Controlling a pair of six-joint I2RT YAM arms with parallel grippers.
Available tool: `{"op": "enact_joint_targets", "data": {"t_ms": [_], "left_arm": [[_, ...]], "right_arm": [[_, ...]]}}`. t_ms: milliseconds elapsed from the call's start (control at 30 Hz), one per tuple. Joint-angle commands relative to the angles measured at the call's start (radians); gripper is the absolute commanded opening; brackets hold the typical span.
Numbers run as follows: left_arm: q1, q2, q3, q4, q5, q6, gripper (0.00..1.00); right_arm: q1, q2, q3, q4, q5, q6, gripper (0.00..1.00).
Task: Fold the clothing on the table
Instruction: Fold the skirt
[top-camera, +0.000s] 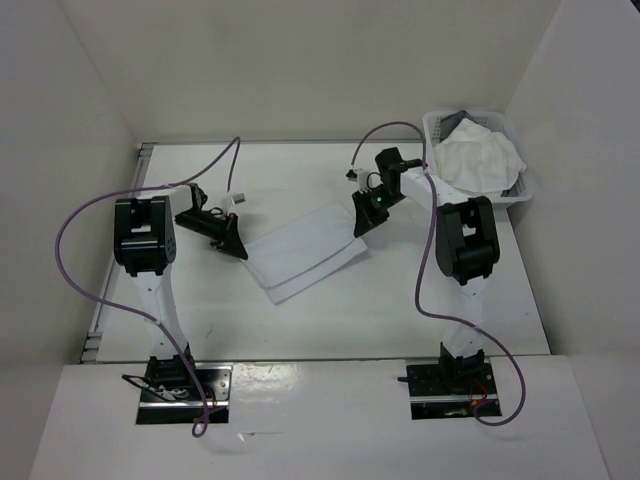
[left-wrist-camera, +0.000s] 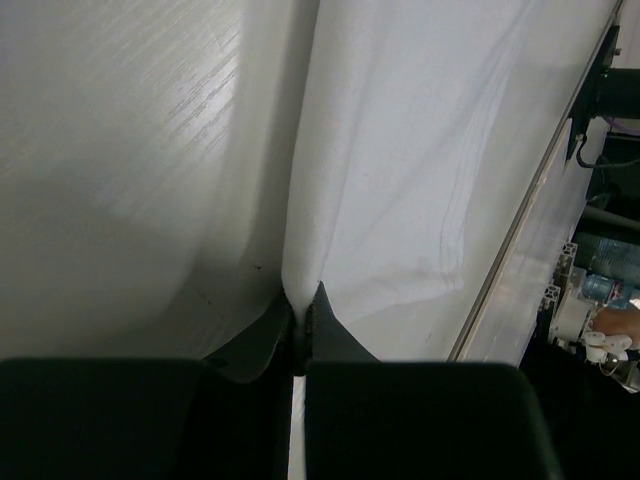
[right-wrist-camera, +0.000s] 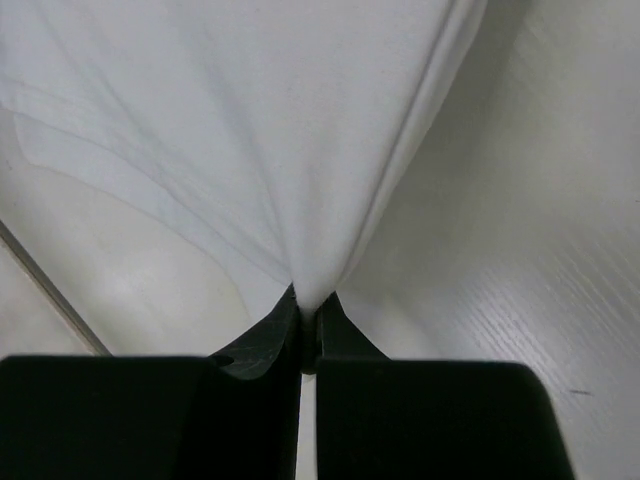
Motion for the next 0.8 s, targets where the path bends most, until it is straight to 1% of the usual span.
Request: {"op": "enact_joint_targets", "data": {"t_ms": [0,133,367,500,633,767], "left_arm": [[0.008,-0.03,0.031,-0.001,0.024,0.012,0.0],[0.008,-0.03,0.041,0.008,0.024,-0.006,0.0],[0.008,-0.03,0.052,0.017,0.024,-0.025,0.0],[0.008,-0.03,0.043,0.017,0.024,-0.025,0.0],[0.008,-0.039,0.034,0.027,0.024,-0.034,0.02],[0.008,-0.039,0.025,0.037,0.024,-0.045,0.02]], "right_arm": [[0.049,-0.114,0.016,0.02,0.119,-0.003,0.0],[0.108,-0.136,0.027,-0.004,0.179,-0.012,0.0],[0.249,-0.145,0.07,-0.063,0.294,-0.032,0.0],[0.336,-0.145,0.134,-0.098,0.343,-0.032,0.0],[0.397,-0.11,0.205,-0.151,0.397,-0.041,0.0],[0.447,-0.087,0.282,-0.19,0.418,-0.041,0.0]]}}
